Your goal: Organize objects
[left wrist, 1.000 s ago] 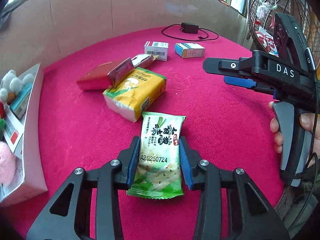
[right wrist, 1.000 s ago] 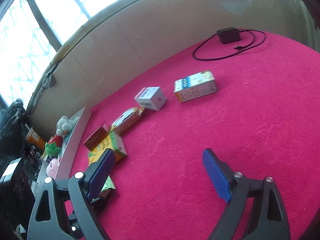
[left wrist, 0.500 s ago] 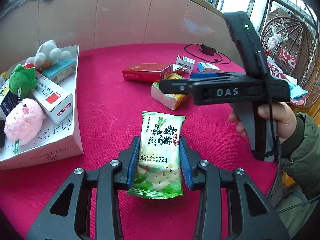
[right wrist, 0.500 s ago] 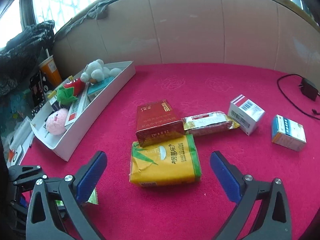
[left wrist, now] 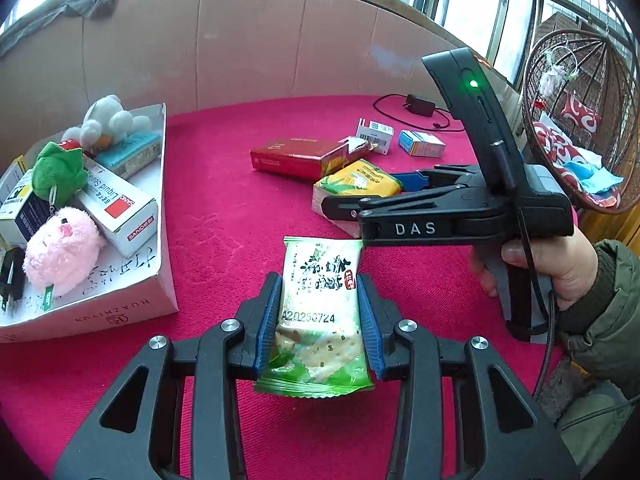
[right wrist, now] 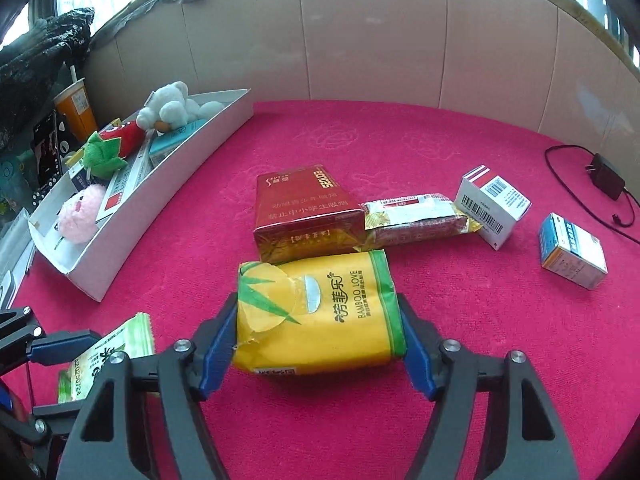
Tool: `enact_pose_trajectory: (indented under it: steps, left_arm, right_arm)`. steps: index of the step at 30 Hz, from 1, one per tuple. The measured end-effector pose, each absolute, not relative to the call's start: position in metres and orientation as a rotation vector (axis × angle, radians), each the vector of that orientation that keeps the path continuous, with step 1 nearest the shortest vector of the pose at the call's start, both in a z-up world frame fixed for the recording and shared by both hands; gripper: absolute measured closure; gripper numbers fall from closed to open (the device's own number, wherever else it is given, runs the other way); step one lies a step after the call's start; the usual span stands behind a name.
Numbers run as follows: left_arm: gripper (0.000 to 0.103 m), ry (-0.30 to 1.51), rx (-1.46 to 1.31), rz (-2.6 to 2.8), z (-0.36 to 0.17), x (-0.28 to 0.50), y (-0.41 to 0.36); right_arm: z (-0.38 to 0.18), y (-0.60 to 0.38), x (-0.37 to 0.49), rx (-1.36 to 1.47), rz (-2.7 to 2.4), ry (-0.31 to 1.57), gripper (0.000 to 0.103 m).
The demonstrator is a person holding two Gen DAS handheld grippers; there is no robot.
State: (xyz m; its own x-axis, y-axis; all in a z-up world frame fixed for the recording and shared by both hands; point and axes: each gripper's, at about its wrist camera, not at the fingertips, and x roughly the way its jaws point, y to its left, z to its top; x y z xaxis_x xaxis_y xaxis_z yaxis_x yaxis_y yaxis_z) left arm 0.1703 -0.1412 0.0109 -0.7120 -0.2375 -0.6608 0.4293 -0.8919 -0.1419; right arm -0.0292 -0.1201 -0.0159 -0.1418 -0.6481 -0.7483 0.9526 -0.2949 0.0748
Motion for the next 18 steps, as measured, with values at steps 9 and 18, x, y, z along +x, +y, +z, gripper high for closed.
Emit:
enact_pose_trajectory:
  steps: [9, 18]
  left_arm:
    - [0.066, 0.371, 0.830, -2.578, 0.019, 0.181, -0.140]
    - [0.066, 0.384, 0.737, -2.579, 0.027, 0.199, -0.142]
  right_arm:
    - [-0.001, -0.089, 0.002, 0.699, -1.783, 0.476, 0.031]
    - [0.002, -0.081, 0.010, 0.692, -1.828, 0.455, 0.031]
